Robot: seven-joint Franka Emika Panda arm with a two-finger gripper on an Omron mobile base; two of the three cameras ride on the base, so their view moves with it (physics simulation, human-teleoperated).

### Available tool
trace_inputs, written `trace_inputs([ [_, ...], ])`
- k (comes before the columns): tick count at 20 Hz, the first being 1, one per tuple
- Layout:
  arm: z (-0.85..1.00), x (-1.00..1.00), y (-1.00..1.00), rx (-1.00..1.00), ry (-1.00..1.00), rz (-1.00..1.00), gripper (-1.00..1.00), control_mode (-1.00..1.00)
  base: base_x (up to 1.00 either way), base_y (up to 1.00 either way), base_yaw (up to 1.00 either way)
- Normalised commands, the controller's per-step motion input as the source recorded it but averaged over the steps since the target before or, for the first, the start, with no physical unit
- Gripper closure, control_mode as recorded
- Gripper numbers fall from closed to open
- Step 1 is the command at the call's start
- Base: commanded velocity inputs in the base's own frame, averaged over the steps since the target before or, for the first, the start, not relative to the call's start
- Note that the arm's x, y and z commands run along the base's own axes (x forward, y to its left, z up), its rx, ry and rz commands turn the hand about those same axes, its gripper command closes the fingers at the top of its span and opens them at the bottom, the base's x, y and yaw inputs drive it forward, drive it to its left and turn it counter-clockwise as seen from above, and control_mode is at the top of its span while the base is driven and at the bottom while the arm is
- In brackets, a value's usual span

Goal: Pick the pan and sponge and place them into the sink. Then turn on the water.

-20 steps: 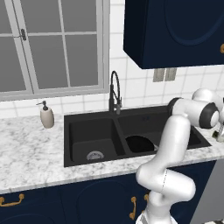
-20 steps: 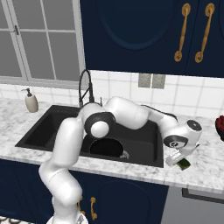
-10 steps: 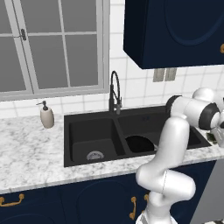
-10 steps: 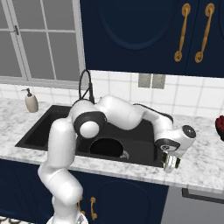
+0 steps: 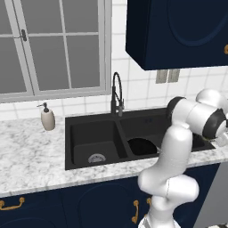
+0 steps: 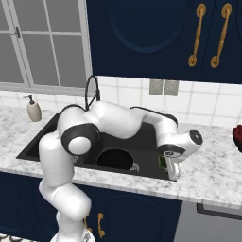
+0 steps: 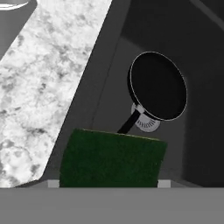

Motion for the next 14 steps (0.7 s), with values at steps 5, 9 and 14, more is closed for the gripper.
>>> trace_inputs([
  [5, 0.12, 0.00, 1.00, -0.07, -0.28, 0.25, 1.00, -1.00, 0.00, 0.00, 0.00],
  [9, 0.36, 0.00, 0.84, -0.09, -0.20, 0.21, 1.00, -1.00, 0.00, 0.00, 0.00],
  [14, 0.38, 0.11, 0.58, -0.12, -0.03, 0.22, 1.00, -1.00, 0.00, 0.00, 0.00],
])
